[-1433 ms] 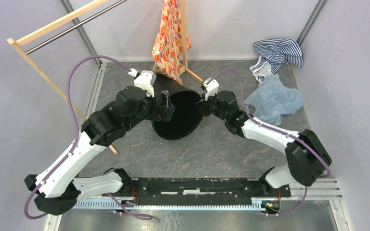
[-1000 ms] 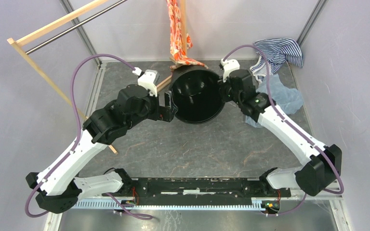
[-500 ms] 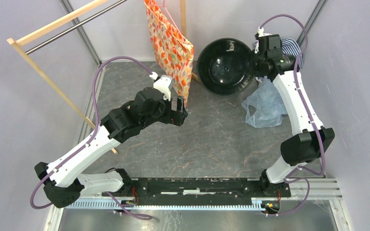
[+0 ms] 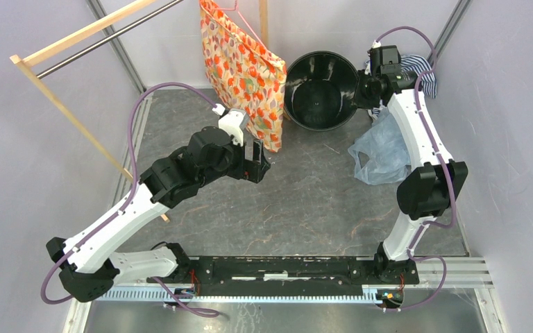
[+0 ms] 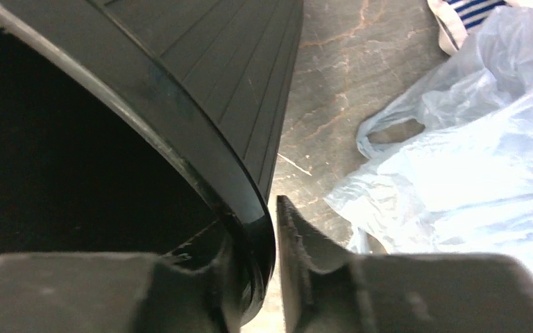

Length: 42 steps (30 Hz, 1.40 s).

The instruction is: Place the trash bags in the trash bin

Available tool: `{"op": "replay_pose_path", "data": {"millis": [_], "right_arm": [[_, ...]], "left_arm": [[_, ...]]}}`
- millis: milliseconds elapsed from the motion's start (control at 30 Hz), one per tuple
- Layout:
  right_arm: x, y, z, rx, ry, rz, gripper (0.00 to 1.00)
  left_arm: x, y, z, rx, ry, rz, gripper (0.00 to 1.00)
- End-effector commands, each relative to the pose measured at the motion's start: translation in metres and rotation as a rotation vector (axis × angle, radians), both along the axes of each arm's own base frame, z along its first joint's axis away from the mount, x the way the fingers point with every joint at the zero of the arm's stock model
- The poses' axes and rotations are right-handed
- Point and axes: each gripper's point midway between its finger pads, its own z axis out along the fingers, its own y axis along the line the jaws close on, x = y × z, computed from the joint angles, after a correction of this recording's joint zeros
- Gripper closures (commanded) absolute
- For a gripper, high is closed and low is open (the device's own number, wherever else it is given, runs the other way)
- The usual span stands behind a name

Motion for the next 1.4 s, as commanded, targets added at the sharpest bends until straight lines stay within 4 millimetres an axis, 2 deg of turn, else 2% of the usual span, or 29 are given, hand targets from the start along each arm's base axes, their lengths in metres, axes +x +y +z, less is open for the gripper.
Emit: {"op": "replay_pose_path", "data": {"millis": [0,133,467,833,1167,1367], "right_arm": [[0.021,0.011,0.033,0.073,-0.132,-0.003,0.64],[0.026,0.011,0.039,0.080,-0.167,-0.010,0.52],[0.035,0.005,0.041,0.052,-0.208,-0.037,0.43],[0.031,-0.001,0.051,0.002,-0.283,-0.035,0.31],[0.032,0.000,0.076,-0.026,-0.344,0.006,0.23],[0.028,-0.004,0.099,-0.041,-0.416,0.007,0.19]], "left_arm": [[-0.001,0.005,0.021,-0.045,-0.035,0.022,0.00],[0.000,0.007,0.022,-0.039,-0.041,0.029,0.00],[0.004,0.009,0.013,-0.011,-0.037,0.050,0.00],[0.008,0.008,0.010,0.006,-0.037,0.062,0.00],[0.010,0.006,0.010,0.016,-0.037,0.056,0.00],[0.013,0.007,0.010,0.024,-0.038,0.071,0.00]]}}
